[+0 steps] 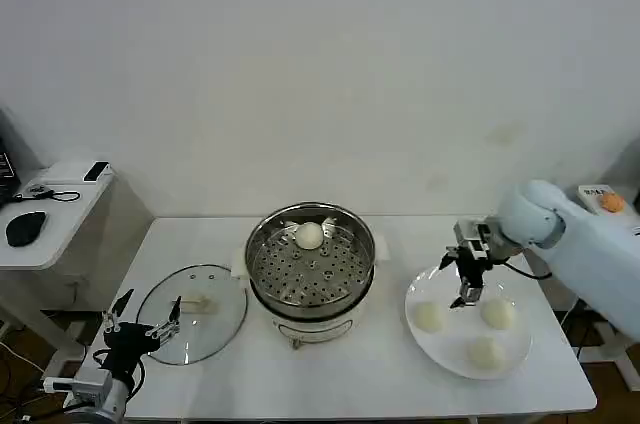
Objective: Take steamed baozi put them in steamer then cover it.
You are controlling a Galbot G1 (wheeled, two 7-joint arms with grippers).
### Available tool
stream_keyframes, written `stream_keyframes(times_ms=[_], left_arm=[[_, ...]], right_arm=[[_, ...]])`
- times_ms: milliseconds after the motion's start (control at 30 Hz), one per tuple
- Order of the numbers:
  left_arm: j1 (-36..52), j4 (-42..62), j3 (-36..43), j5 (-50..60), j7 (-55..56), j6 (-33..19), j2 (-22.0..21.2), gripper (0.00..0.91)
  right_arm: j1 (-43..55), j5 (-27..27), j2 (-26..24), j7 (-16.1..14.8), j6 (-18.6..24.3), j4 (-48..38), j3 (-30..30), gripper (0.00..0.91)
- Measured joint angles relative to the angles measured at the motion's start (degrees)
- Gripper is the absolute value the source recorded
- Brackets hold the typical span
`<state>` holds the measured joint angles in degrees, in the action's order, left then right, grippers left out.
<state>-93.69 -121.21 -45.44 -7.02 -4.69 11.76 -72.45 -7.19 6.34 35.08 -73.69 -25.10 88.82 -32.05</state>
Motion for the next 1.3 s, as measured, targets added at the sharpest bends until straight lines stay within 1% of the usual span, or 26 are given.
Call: stream_keyframes(times_ms=[400, 1033, 1300], left_arm=[[0.57, 1.49, 0.06, 0.01, 0.1, -0.03, 0.31, 0.907], [1.15, 3.0, 0.55, 0.07, 0.1, -0.07, 0.76, 0.907], [1.09, 3.23, 0.39, -0.05, 0.07, -0.11, 0.93, 0.907]], right_arm=[[-2.83, 3.76, 3.33, 1.78, 0.51, -3.51, -0.43, 0.907], [-5.9, 6.64, 6.27, 3.43, 0.76, -6.63, -0.39, 0.907], [-6.29, 7.72, 7.23, 3.67, 0.89, -7.78, -0.41, 0.907]])
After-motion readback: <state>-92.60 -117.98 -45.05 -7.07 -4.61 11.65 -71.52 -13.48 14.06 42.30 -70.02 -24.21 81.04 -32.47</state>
